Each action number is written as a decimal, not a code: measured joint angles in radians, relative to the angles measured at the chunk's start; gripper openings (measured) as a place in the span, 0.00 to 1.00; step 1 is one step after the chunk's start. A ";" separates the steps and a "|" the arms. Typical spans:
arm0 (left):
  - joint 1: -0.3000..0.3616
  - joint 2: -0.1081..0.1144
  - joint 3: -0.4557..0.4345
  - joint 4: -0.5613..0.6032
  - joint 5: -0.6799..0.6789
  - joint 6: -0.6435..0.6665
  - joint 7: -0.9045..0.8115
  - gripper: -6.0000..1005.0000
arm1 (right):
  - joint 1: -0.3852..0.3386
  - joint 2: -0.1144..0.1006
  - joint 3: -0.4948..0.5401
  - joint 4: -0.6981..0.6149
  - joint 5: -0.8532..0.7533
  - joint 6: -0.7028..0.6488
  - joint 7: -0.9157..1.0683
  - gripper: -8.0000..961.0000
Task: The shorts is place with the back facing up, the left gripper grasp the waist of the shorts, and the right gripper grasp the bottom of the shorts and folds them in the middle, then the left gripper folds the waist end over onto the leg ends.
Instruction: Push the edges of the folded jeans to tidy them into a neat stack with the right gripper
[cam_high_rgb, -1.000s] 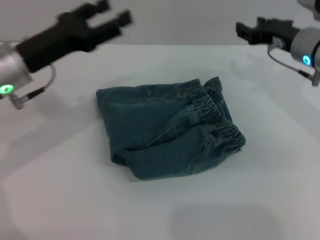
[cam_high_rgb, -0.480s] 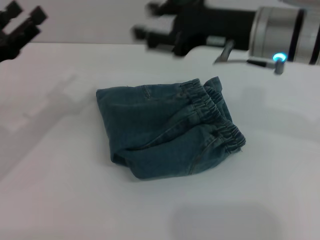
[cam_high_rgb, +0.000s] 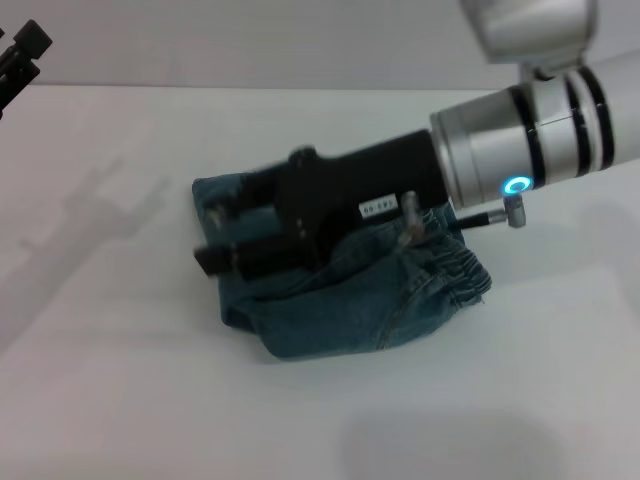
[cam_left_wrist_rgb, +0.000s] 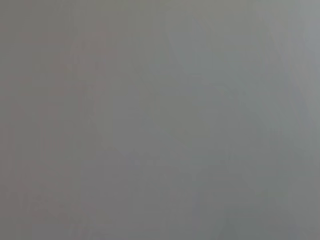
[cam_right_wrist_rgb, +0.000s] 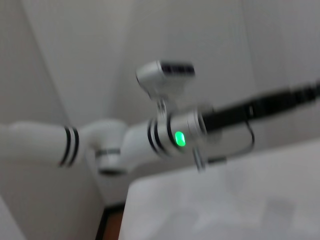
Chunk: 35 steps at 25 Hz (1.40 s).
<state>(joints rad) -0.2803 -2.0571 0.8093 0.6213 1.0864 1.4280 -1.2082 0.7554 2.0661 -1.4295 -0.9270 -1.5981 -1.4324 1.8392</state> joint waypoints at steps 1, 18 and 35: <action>0.000 0.000 0.000 -0.001 0.000 0.001 0.000 0.81 | 0.010 0.000 0.000 0.007 -0.032 -0.003 0.027 0.60; 0.011 -0.001 0.001 -0.039 -0.001 0.015 0.002 0.81 | 0.159 0.008 -0.020 0.223 -0.346 0.005 0.255 0.60; -0.010 -0.001 0.001 -0.066 0.000 0.003 -0.003 0.81 | 0.174 0.011 -0.104 0.288 -0.451 0.231 0.259 0.60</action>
<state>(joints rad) -0.2904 -2.0585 0.8098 0.5557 1.0861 1.4314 -1.2114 0.9298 2.0768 -1.5339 -0.6395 -2.0488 -1.2019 2.0984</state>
